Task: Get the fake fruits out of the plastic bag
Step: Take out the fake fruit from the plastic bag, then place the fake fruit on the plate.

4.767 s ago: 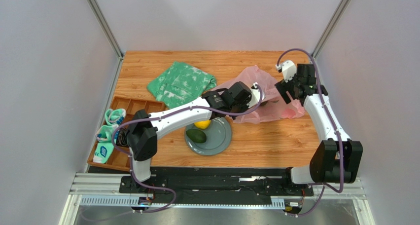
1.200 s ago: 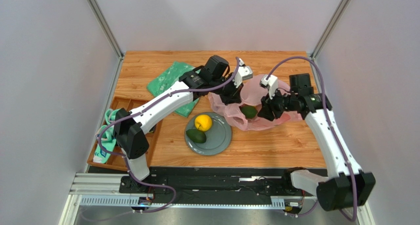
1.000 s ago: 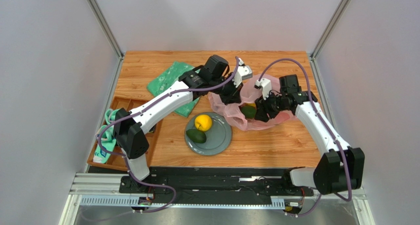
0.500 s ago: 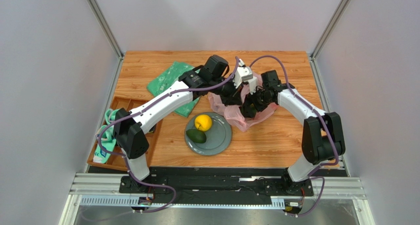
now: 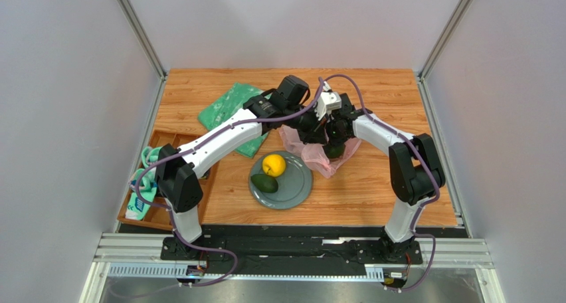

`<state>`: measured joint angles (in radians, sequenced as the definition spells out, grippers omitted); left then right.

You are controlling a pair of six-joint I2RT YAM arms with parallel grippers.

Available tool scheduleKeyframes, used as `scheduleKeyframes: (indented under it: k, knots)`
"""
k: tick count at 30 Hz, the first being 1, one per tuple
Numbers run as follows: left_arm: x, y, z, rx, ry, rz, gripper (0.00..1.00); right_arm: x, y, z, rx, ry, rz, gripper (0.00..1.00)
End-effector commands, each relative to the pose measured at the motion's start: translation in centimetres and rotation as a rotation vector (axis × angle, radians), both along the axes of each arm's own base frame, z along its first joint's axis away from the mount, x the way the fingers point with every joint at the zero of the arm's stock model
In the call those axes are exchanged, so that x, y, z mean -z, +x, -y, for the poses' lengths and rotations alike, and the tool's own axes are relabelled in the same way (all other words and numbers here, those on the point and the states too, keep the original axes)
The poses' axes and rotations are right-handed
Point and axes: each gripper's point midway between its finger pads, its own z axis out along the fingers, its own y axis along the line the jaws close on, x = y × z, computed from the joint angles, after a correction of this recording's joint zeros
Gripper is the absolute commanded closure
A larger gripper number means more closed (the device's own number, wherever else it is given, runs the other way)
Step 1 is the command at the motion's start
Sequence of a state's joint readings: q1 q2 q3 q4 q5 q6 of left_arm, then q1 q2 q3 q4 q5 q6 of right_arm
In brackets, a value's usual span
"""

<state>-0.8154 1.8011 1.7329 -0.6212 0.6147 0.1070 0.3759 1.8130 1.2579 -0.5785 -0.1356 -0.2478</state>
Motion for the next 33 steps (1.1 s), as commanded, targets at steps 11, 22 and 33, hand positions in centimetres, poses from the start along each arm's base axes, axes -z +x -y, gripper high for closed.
scheduleKeyframes:
  k: [11, 22, 33]
  knots:
    - [-2.4, 0.2, 1.0, 0.028, -0.048, 0.066, 1.00, -15.0, -4.6, 1.4, -0.133, 0.131, 0.302, 0.46]
    - [-11.5, 0.8, -4.2, -0.068, -0.134, 0.241, 0.01, -23.4, -14.8, 2.2, -0.284, 0.271, 0.404, 0.46]
    - [-12.7, 0.5, -17.1, -0.415, -0.170, 0.255, 0.01, -34.1, -15.9, -2.0, -0.440, 0.313, 0.544, 0.47]
